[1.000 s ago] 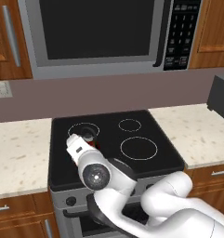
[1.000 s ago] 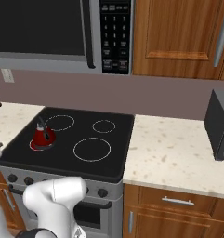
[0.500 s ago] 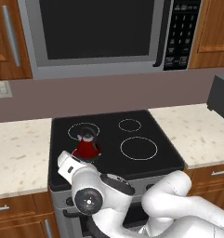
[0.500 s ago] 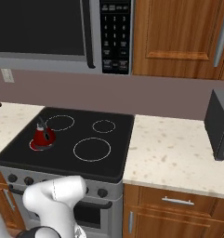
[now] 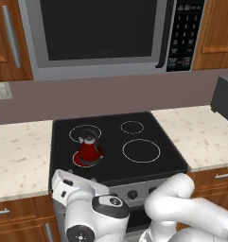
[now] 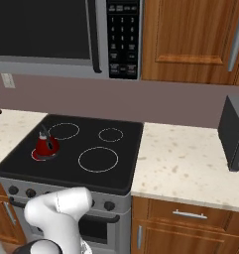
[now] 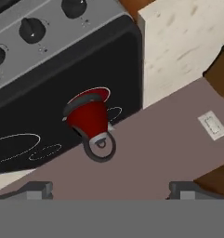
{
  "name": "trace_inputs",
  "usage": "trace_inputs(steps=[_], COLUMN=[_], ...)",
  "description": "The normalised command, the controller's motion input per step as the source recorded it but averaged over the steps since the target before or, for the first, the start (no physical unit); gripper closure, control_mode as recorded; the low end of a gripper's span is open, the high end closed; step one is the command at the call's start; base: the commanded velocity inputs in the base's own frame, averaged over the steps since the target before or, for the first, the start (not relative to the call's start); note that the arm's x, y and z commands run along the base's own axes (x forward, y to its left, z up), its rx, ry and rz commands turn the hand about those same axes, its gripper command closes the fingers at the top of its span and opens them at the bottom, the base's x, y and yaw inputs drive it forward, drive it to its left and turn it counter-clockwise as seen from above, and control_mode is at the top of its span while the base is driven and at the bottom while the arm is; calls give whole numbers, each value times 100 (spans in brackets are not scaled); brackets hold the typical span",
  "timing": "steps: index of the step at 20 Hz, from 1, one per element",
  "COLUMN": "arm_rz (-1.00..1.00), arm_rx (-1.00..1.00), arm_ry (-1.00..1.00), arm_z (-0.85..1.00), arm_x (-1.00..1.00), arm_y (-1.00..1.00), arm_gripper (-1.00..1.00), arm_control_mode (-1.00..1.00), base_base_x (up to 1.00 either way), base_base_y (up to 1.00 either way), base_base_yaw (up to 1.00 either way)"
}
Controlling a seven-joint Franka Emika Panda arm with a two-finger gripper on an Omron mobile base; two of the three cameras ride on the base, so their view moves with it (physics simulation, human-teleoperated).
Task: The kettle is done boiling. Turn off the stove, then wait for 300 timesteps before moving the kettle to the dining table.
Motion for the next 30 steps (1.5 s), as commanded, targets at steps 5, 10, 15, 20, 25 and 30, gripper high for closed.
trace_inputs(steps=[5, 10, 15, 20, 25, 30], arm_rz=[1, 1, 0, 0, 0, 0], arm_rx=[-13, -12, -10, -9, -9, -8], arm_ry=[-17, -16, -9, -1, -1, 0], arm_z=[-19, -26, -20, -28, -40, -41], arm_x=[-5, 0, 0, 0, 0, 0], arm_y=[6, 3, 0, 0, 0, 1], arm_gripper=[-100, -100, -100, -100, -100, -100], arm_control_mode=[-100, -100, -100, -100, -100, -100], base_base_x=[0, 0, 0, 0, 0, 0], base_base_y=[0, 0, 0, 0, 0, 0], base_base_yaw=[0, 0, 0, 0, 0, 0])
